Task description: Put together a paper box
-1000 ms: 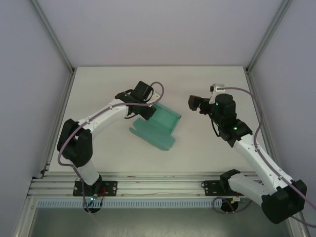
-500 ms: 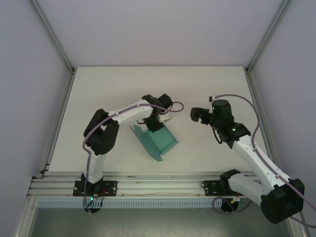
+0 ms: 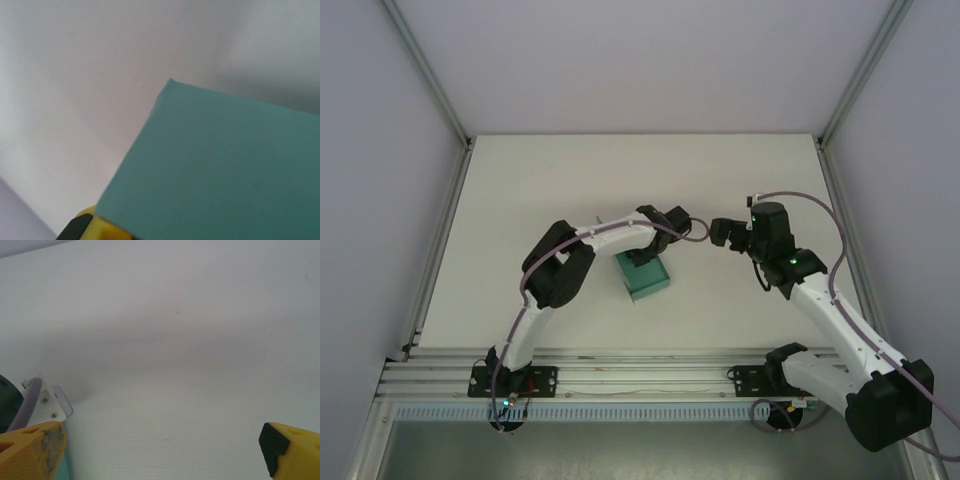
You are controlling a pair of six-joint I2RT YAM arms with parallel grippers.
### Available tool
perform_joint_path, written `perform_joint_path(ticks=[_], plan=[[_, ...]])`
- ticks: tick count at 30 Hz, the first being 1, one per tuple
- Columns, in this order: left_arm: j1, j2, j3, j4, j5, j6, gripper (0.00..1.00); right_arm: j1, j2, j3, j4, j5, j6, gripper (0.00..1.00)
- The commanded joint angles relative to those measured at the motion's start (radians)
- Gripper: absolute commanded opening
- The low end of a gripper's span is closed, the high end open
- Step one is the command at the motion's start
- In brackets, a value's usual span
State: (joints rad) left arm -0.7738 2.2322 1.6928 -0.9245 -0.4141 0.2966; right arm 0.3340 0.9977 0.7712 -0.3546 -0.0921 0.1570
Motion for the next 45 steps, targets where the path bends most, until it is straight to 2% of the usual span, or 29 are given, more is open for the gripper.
perform_joint_path(ticks=[1, 6, 9, 12, 17, 22, 26, 28, 32, 36, 38, 42, 45], plan=[[-0.009, 0.147, -0.035, 0.154, -0.043, -0.048, 0.00, -0.007, -0.010, -0.005, 0.007, 0.019, 0.011, 1.00], [-0.015, 0.178, -0.041, 0.167, -0.010, -0.054, 0.00, -0.011, -0.016, -0.016, 0.012, 0.009, 0.018, 1.00], [-0.015, 0.124, -0.070, 0.189, 0.046, -0.050, 0.00, -0.016, -0.027, -0.017, -0.001, 0.021, 0.012, 1.00], [-0.014, 0.062, -0.075, 0.183, 0.036, -0.035, 0.00, -0.029, -0.047, -0.011, -0.023, 0.026, 0.000, 1.00], [-0.013, -0.049, -0.068, 0.160, 0.062, 0.038, 0.46, -0.052, -0.105, -0.016, -0.054, 0.016, -0.006, 1.00], [-0.013, -0.115, -0.023, 0.109, 0.085, 0.095, 0.69, -0.056, -0.167, -0.027, -0.082, 0.012, -0.010, 1.00], [-0.012, -0.189, -0.013, 0.107, 0.114, 0.117, 0.81, -0.058, -0.207, -0.031, -0.094, 0.026, -0.011, 1.00], [-0.009, -0.235, -0.015, 0.128, 0.156, 0.127, 1.00, -0.058, -0.221, -0.031, -0.095, 0.043, -0.007, 1.00], [0.020, -0.309, 0.006, 0.198, 0.197, 0.074, 1.00, -0.063, -0.225, -0.024, -0.099, 0.070, -0.011, 1.00], [0.122, -0.383, 0.072, 0.245, 0.300, -0.115, 1.00, -0.065, -0.198, -0.008, -0.077, 0.036, -0.014, 1.00], [0.168, -0.435, 0.062, 0.279, 0.339, -0.204, 1.00, -0.065, -0.163, -0.010, -0.028, -0.069, -0.076, 1.00], [0.272, -0.598, -0.093, 0.391, 0.378, -0.393, 1.00, -0.040, 0.033, 0.033, 0.028, -0.430, -0.328, 0.98], [0.378, -0.707, -0.272, 0.451, 0.351, -0.502, 1.00, 0.070, 0.250, 0.146, -0.017, -0.419, -0.541, 0.97]])
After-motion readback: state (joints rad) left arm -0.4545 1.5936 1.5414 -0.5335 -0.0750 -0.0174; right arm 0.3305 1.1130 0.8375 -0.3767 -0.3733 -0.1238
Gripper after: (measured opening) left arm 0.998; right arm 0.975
